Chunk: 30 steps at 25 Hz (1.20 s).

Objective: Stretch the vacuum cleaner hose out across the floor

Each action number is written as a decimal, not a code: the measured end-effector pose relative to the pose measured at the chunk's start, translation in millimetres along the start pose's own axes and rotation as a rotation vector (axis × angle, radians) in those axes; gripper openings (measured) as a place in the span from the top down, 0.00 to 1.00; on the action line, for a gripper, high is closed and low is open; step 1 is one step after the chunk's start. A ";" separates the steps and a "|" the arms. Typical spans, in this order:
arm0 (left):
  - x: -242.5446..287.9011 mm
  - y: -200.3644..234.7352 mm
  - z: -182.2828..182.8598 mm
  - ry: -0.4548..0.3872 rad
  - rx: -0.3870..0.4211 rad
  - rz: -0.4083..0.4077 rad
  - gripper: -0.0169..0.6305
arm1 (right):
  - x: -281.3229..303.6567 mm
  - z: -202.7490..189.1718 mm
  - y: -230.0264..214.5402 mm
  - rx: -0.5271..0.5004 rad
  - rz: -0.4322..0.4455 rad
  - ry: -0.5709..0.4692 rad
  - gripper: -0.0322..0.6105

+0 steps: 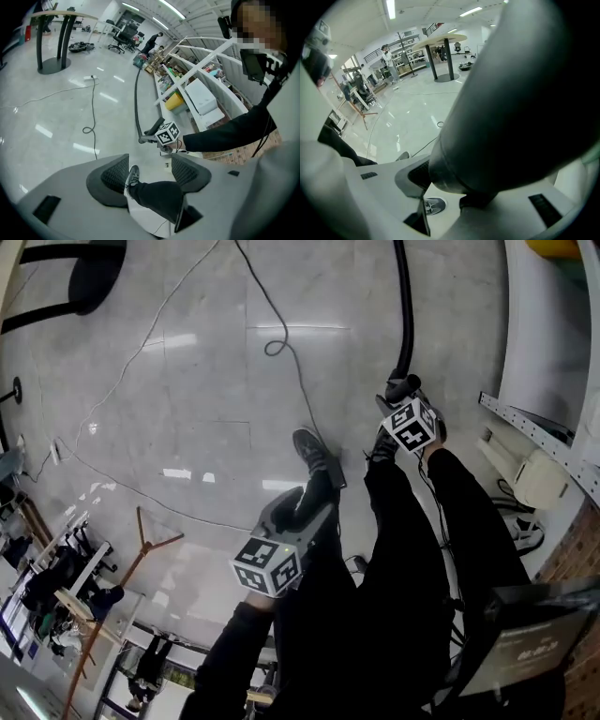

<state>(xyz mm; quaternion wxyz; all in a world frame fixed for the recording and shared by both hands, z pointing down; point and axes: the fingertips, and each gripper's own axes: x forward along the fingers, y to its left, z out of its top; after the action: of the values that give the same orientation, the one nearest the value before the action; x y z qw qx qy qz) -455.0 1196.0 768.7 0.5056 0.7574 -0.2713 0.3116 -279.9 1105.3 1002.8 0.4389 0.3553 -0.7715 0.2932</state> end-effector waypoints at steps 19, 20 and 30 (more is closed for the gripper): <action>38.9 97.2 -33.7 -0.094 -0.152 0.044 0.52 | 144.7 -22.3 49.6 -0.325 0.073 0.174 0.68; 37.6 101.6 -36.6 -0.101 -0.166 0.046 0.52 | 147.9 -18.0 52.5 -0.334 0.071 0.171 0.66; 21.4 97.6 -26.2 -0.129 -0.169 0.028 0.52 | 115.4 10.7 58.3 -0.277 0.076 0.170 0.60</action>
<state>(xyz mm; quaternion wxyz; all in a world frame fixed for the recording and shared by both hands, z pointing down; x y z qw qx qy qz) -516.9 1185.1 850.6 0.5447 0.7269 -0.3391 0.2450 -373.6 1097.2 1092.1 0.5361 0.2355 -0.7775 0.2294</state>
